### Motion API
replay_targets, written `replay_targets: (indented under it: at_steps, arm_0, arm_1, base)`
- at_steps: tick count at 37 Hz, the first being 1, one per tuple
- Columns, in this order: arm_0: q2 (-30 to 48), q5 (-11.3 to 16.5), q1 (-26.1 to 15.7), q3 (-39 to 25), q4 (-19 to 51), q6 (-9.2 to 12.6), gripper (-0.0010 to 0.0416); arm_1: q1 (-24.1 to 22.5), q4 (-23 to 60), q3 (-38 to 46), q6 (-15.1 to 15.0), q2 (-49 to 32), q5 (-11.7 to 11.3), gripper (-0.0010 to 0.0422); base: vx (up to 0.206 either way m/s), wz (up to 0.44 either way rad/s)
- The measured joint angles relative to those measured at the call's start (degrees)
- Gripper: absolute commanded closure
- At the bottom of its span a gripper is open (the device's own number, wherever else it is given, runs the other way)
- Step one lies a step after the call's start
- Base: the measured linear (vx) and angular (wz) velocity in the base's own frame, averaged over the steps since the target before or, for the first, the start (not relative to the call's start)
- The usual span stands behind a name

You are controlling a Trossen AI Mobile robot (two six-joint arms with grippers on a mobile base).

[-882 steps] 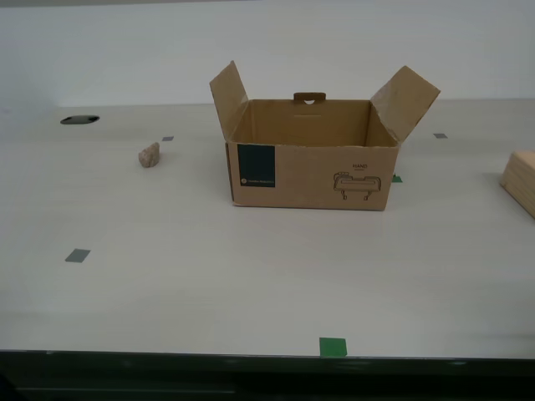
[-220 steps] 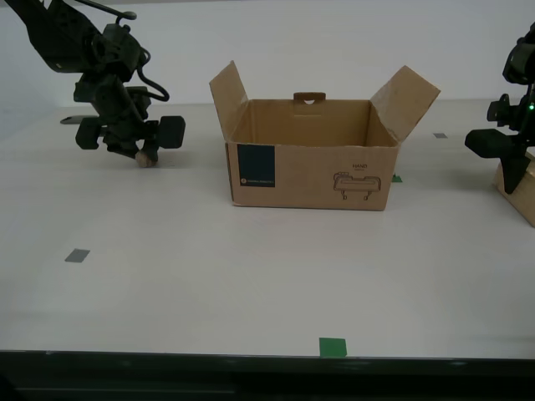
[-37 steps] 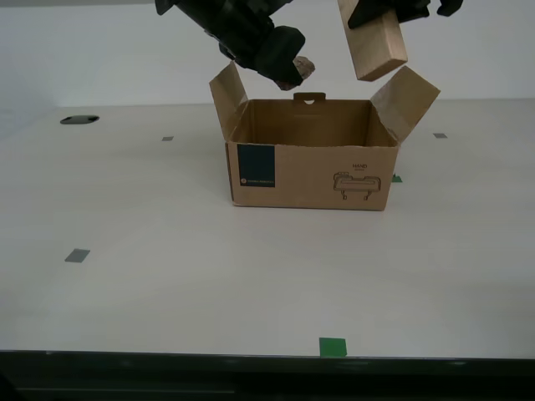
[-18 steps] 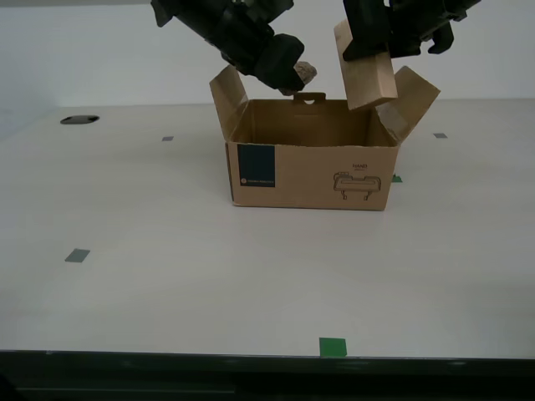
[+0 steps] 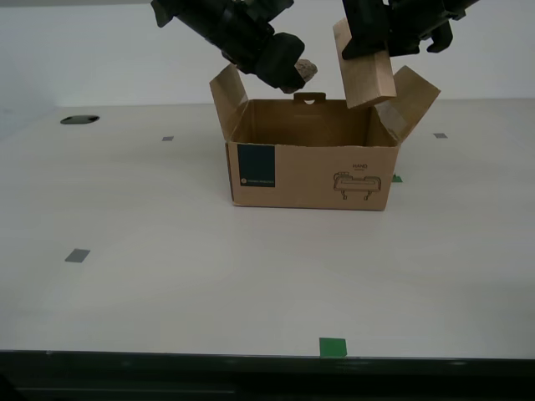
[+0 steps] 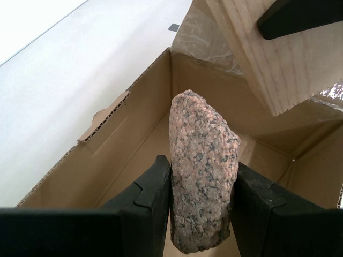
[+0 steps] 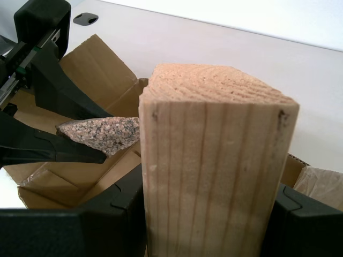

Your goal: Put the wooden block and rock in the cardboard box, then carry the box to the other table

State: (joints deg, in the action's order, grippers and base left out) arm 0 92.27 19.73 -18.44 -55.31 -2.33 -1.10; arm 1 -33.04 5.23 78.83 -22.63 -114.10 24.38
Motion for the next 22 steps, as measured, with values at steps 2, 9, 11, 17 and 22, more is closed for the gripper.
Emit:
replay_targets:
  at_steps: [2, 9, 11, 17, 22]
  arm_0:
    - [0.0, 0.0, 0.0, -0.1, 0.0, 0.0, 0.0406]
    - [0.0, 0.0, 0.0, -0.4, 0.0, 2.1, 0.0406]
    - [0.0, 0.0, 0.0, -0.4, 0.0, 2.1, 0.0406]
    - [0.0, 0.0, 0.0, -0.2, 0.0, 2.1, 0.0403]
    - [0.0, 0.0, 0.0, -0.1, 0.0, 2.1, 0.0394]
  arm_1:
    - [0.0, 0.0, 0.0, 0.0, 0.0, 0.0, 0.0412]
    - [0.0, 0.0, 0.0, 0.2, 0.0, 0.0, 0.0412]
    - [0.0, 0.0, 0.0, 0.3, 0.0, 0.0, 0.0412]
    - [0.0, 0.0, 0.0, 0.3, 0.0, -0.2, 0.0412]
    - [0.0, 0.0, 0.0, 0.3, 0.0, -0.3, 0.0412]
  base:
    - [0.0, 0.0]
    - [0.0, 0.0]
    - [0.0, 0.0]
    - [0.0, 0.0]
    - [0.0, 0.0]
